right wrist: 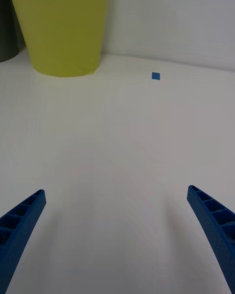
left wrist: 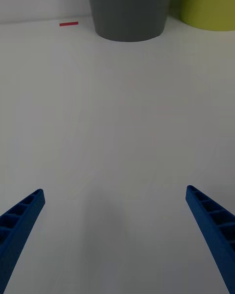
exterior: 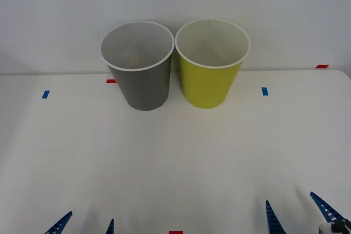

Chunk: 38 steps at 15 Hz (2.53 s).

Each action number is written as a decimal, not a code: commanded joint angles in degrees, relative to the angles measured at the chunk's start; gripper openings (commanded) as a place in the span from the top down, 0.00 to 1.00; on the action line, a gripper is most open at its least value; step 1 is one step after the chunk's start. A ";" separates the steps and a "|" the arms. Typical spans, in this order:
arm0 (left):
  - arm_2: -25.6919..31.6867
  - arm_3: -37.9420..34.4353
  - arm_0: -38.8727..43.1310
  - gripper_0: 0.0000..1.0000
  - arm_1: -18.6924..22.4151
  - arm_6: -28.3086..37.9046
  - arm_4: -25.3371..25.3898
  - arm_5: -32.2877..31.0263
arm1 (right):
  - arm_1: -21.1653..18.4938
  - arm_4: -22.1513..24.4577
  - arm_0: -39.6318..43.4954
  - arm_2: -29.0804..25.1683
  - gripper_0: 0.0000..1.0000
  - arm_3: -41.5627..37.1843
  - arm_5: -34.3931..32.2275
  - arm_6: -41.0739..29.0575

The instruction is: Put cans in the gray bin and PET bottles in the light green bin.

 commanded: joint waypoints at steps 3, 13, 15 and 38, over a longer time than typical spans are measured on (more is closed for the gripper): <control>0.00 0.00 0.00 0.00 0.00 0.00 0.00 0.00 | 0.01 0.48 3.29 0.38 0.00 0.00 -0.35 0.72; 0.00 0.00 0.00 0.00 0.00 0.00 0.00 0.00 | 0.27 0.66 2.41 0.38 0.00 4.05 -4.13 0.81; 0.00 0.00 0.00 0.00 0.00 0.00 0.00 0.00 | 0.27 0.30 2.41 0.38 0.00 4.13 -4.13 0.90; 0.00 0.00 0.00 0.00 0.00 0.00 0.00 0.00 | 0.27 0.30 2.41 0.38 0.00 4.13 -4.13 0.90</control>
